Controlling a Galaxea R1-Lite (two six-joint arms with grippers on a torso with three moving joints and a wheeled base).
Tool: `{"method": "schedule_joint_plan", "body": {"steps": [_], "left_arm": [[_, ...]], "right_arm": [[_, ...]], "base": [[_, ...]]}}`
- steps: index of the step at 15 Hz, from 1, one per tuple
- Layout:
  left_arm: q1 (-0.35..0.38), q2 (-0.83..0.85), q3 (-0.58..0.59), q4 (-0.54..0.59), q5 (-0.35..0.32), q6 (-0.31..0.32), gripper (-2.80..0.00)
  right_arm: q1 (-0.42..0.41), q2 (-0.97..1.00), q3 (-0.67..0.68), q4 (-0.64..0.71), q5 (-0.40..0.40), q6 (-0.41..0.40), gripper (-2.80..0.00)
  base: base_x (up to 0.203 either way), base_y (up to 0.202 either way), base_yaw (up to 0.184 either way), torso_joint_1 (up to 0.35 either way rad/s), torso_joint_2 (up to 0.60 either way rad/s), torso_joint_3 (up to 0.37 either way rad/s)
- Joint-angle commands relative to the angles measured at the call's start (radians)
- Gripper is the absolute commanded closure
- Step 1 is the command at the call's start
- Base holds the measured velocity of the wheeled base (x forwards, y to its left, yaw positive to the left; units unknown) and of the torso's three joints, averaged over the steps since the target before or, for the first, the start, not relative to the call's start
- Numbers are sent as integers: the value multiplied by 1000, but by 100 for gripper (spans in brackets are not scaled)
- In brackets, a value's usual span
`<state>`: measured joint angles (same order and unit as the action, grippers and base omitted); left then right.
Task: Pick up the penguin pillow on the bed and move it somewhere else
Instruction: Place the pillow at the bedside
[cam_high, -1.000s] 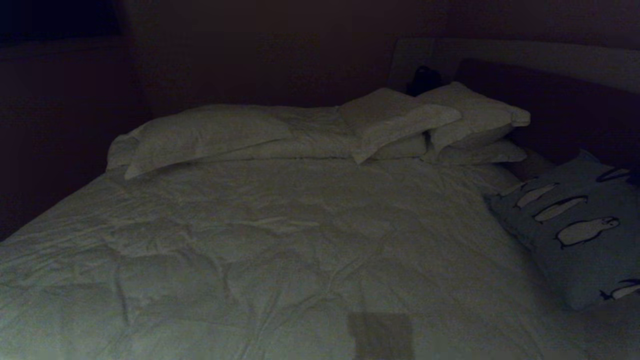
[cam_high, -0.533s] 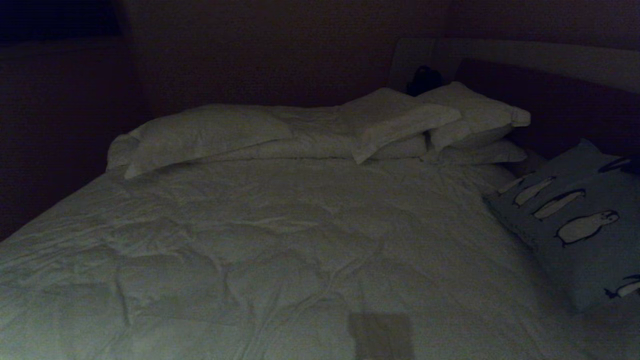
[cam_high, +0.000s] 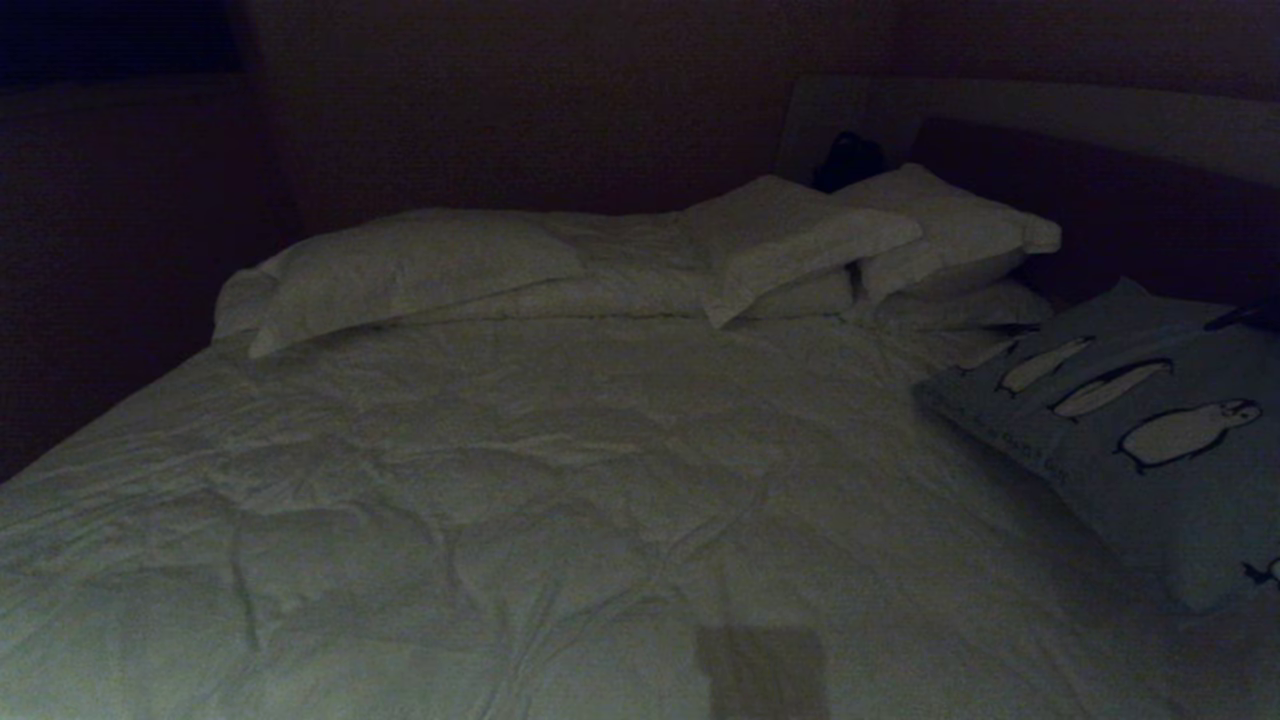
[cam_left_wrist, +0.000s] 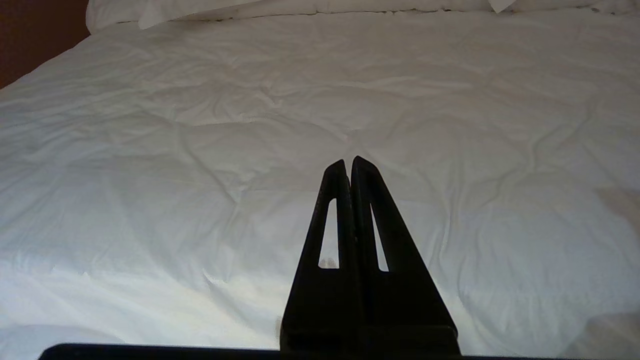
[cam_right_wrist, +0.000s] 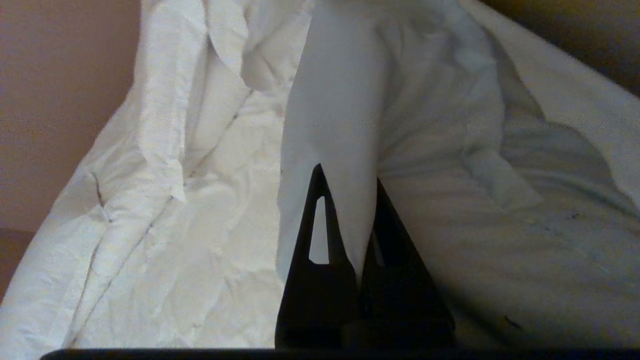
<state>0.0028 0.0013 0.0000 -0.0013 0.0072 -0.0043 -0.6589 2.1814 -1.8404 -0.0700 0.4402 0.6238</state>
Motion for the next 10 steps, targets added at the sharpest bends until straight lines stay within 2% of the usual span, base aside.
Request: {"method": "schedule_joint_plan", "body": {"steps": [1,10], "left_arm": [[0,0,0,0,0,0,0],[0,0,0,0,0,0,0]], "right_arm": [[5,33,-5,-4,3,4,0],[9,31,-29,1,1,7,0]], "base": [[0,0,0,0,0,0],[0,0,0,0,0,0]]}}
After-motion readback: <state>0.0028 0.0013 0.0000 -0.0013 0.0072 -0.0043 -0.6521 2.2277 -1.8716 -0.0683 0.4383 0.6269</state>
